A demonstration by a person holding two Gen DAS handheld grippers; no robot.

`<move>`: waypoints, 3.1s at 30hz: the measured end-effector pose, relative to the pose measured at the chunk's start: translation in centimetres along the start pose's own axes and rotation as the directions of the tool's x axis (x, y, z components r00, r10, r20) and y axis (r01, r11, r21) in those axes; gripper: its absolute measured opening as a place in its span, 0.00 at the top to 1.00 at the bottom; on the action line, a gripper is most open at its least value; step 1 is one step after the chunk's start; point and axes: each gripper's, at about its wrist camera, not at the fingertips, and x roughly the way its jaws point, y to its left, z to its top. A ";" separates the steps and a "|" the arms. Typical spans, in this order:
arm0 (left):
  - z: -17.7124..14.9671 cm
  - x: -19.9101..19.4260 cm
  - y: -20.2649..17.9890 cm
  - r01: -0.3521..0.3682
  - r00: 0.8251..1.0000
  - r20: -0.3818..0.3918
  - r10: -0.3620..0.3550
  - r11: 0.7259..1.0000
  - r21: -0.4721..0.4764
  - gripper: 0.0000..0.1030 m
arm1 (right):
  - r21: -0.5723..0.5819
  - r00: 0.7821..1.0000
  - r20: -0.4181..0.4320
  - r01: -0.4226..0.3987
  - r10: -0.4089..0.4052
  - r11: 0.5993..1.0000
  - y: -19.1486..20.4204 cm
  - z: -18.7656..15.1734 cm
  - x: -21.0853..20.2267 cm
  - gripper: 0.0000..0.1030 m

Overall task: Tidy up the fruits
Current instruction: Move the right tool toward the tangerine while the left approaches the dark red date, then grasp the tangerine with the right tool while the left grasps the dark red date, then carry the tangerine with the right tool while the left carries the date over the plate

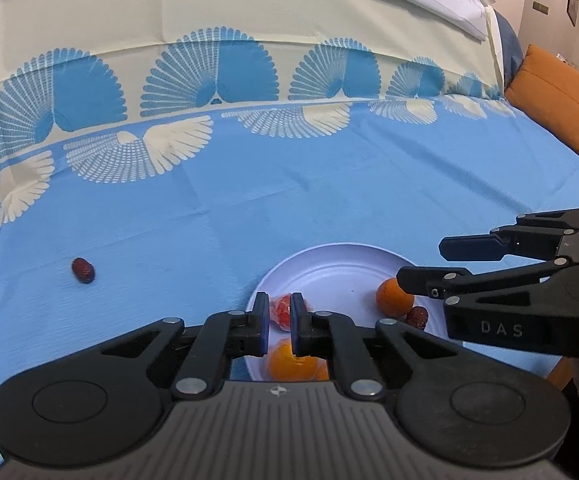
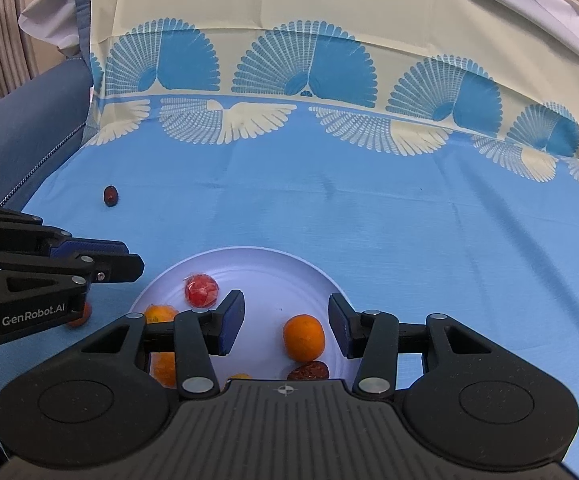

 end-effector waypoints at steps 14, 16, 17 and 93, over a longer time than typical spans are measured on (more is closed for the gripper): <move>2.5 -1.9 14.3 -0.179 0.983 0.003 0.185 0.956 -0.232 0.89 | 0.005 0.995 0.015 -0.099 0.099 0.995 3.7 1.3 0.3 0.38; 2.2 -1.6 16.4 -0.141 0.989 -0.015 0.145 0.925 -0.352 0.89 | -0.019 0.991 0.016 -0.135 0.135 0.991 4.8 1.4 0.5 0.53; 2.1 -1.5 16.9 -0.129 0.991 -0.021 0.131 0.915 -0.383 0.89 | -0.030 0.987 0.014 -0.158 0.158 0.987 5.4 1.4 0.5 0.59; 1.4 -4.6 6.3 -0.096 0.988 0.099 0.115 0.979 -0.177 0.73 | 0.005 0.979 0.131 -0.155 0.153 0.988 3.8 4.0 -3.9 0.64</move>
